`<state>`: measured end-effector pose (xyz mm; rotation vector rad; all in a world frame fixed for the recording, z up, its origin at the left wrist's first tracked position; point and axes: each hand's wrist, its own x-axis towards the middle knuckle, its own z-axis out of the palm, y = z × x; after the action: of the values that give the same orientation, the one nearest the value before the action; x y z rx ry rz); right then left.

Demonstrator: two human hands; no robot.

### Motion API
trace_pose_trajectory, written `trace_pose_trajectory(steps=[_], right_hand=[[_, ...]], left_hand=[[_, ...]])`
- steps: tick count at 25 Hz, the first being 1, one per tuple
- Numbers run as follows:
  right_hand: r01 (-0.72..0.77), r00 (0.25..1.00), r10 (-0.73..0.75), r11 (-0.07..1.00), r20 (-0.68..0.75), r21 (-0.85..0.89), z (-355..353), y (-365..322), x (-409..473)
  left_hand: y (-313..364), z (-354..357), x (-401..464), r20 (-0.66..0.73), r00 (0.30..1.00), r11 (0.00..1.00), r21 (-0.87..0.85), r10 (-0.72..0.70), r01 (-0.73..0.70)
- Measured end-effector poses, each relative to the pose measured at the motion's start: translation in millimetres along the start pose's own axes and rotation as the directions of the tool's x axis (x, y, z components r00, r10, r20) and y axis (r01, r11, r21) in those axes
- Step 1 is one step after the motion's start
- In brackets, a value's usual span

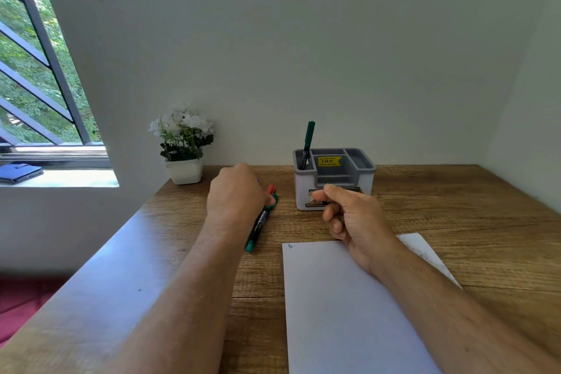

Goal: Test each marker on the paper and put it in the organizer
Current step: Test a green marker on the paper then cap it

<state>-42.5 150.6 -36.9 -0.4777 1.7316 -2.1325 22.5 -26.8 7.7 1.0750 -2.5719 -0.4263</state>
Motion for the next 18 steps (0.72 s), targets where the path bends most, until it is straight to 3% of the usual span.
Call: trace_pose_trajectory(steps=[4, 10, 15, 18], right_hand=[[0.0, 1.0, 0.0, 1.0, 0.0, -0.006, 1, 0, 0], [0.0, 1.0, 0.0, 1.0, -0.007, -0.031, 1, 1, 0], [0.01, 1.0, -0.01, 1.0, 0.002, -0.024, 1, 1, -1], [0.009, 1.0, -0.009, 0.999, -0.007, -0.041, 2, 1, -2]], left_hand=[[6, 16, -6, -0.004, 1.0, 0.986, 0.166, 0.03, -0.029], [14, 24, -8, 0.055, 0.998, 0.982, 0.185, 0.028, -0.038], [13, 14, -15, -0.109, 0.994, 1.0, 0.016, 0.018, -0.016], [13, 1, -18, -0.243, 0.969, 0.974, -0.21, 0.03, -0.083]])
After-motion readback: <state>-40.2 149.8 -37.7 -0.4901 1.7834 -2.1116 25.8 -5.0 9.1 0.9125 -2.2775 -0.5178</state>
